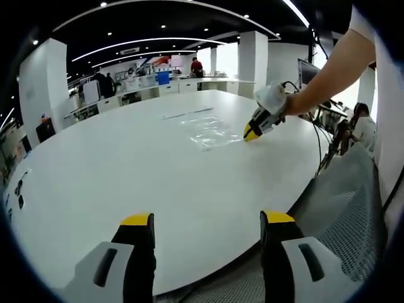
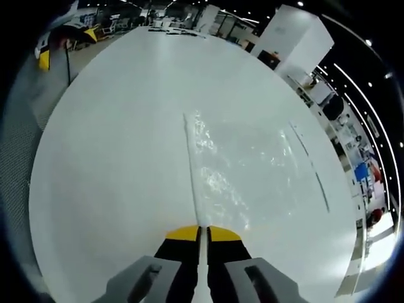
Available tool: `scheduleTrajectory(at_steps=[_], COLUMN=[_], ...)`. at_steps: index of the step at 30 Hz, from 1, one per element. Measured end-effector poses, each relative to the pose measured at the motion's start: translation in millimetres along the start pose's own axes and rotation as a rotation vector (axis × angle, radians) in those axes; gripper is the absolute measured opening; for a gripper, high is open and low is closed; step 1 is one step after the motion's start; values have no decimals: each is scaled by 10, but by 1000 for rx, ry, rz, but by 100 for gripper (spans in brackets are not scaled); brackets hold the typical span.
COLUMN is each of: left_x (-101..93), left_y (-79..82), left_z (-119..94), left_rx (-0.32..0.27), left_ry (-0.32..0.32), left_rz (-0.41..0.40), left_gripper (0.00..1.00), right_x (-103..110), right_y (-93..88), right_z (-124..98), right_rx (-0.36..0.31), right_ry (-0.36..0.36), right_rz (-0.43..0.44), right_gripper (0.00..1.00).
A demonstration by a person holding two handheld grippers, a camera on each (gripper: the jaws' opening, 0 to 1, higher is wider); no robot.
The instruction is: Arrange the food packaging bags into a neat stack by flattening each bag and aligning their edges.
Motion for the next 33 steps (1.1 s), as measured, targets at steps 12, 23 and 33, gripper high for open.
scheduleTrajectory(at_steps=[12,23,33], left_x=[-3,-5,-1], left_y=[8,23,12], left_z=[-2,-7,-3], left_rx=[-1,-4,-2], left_ry=[2,4,5], left_rz=[-1,1,-1], left_gripper=[66,66,66], right_x=[-33,-25,-67], right_y=[5,-31,-20], right_z=[6,-72,-66], right_rx=[5,2,-2], right_ry=[20,39,58], right_rz=[25,-24,-89], right_gripper=[0,14,12])
Point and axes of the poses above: the point that each gripper's makers call its tool centre point, and the gripper's own axes: z roughly forward along the fingers, x roughly to its left, y roughly out of its top, the point moved 8 cm from there along -z, roughly backward along the fingers, and after that the axes turned 15 degrees about z, right-handed, at the moved point
